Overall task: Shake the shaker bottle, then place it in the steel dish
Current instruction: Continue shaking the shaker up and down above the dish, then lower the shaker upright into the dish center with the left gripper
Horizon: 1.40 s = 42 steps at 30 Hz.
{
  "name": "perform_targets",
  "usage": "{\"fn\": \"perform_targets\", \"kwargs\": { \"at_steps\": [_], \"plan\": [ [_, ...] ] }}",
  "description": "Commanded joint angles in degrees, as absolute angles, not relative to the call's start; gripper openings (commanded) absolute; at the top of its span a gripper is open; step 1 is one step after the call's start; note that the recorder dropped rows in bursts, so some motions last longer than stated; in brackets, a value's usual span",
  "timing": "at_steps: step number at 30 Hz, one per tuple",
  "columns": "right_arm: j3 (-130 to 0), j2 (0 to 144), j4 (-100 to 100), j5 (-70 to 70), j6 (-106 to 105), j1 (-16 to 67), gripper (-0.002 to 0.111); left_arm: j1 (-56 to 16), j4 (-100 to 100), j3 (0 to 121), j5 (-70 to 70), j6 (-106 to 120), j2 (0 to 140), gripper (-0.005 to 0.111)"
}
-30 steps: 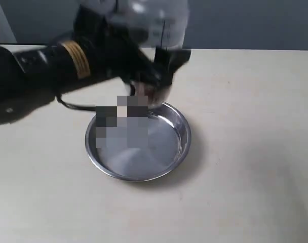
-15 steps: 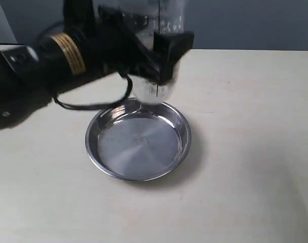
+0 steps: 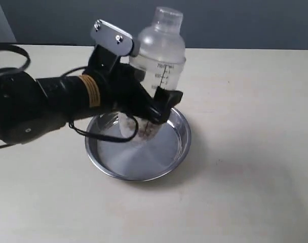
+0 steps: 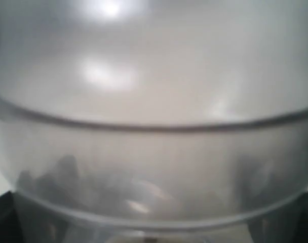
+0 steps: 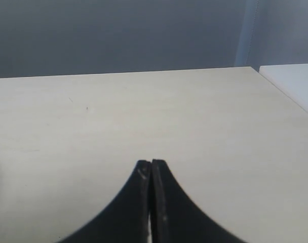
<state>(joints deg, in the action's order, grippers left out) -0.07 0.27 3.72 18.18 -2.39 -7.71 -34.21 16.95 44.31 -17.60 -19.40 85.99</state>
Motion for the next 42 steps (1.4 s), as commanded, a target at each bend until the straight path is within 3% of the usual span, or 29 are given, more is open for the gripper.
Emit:
{"fn": "perform_targets", "kwargs": {
  "at_steps": [1,5,11,16,21,27,31,35,38,42],
  "plan": [
    [0.0,0.0,3.77,17.46,-2.49,-7.91,-0.001,-34.61,16.51,45.88,-22.76,-18.94,81.27,0.0],
    [0.0,0.0,3.77,17.46,-2.49,-7.91,-0.001,-34.91,15.46,41.49,-20.46,-23.81,89.7,0.0],
    [0.0,0.0,3.77,17.46,-2.49,-7.91,-0.001,-35.06,16.7,45.53,-26.42,-20.6,79.47,0.0],
    [0.0,0.0,3.77,17.46,-2.49,-7.91,-0.001,-35.5,15.1,40.6,-22.34,-24.99,90.61,0.0],
    [0.0,0.0,3.77,17.46,-2.49,-7.91,-0.001,-35.5,15.37,46.52,-27.65,-17.13,80.34,0.0],
    [0.0,0.0,3.77,17.46,-2.49,-7.91,-0.001,-35.5,13.1,43.63,-20.51,-19.33,90.47,0.0],
    [0.0,0.0,3.77,17.46,-2.49,-7.91,-0.001,-35.5,14.54,48.02,-24.8,-16.83,81.74,0.0],
    [0.0,0.0,3.77,17.46,-2.49,-7.91,-0.001,-35.97,12.45,43.09,-22.88,-22.29,92.38,0.0],
    [0.0,0.0,3.77,17.46,-2.49,-7.91,-0.001,-35.5,13.59,42.64,-32.66,-16.66,92.06,0.0],
    [0.0,0.0,3.77,17.46,-2.49,-7.91,-0.001,-34.27,2.8,40.89,-54.71,-8.93,103.93,0.0]
  ]
}}
